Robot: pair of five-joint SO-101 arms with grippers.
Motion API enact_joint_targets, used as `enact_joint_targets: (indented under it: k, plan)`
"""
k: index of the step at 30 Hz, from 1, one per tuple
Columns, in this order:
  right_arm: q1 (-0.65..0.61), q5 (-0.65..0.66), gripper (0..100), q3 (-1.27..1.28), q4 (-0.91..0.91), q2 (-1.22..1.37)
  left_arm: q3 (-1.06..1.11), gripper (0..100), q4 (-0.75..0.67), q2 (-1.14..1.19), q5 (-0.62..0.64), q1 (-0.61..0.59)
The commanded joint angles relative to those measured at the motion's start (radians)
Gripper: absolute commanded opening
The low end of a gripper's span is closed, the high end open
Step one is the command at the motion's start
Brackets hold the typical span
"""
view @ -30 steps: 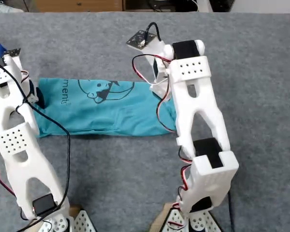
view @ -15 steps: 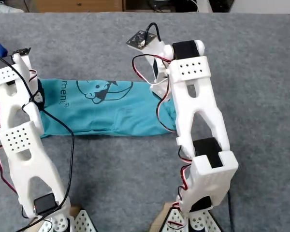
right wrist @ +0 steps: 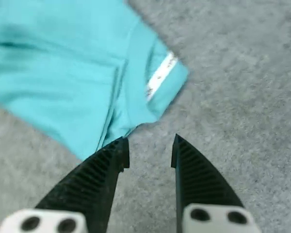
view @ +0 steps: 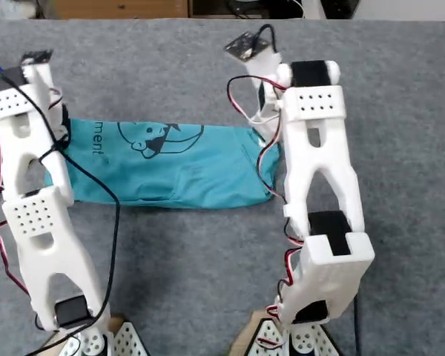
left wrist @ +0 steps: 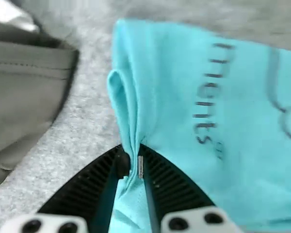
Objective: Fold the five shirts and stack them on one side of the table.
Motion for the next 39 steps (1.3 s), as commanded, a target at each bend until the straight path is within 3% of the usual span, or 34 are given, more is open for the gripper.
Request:
enact_joint_targets:
  k: [1, 15, 30, 39]
  plan:
    - [0.016, -0.069, 15.6, -0.039, -0.051, -0.004, 0.068, 2, 0.011, -0.171, -0.005, 0.071]
    - [0.160, -0.149, 15.6, -0.085, -0.075, -0.038, 0.347, 2, 0.011, -0.421, 0.023, 0.384]
    - [0.421, -0.149, 15.6, -0.222, -0.084, -0.124, 0.183, 2, 0.002, -0.423, 0.307, 0.637]
    - [0.453, -0.143, 15.6, -0.242, -0.084, -0.120, -0.012, 2, -0.014, -0.277, 0.433, 0.749]
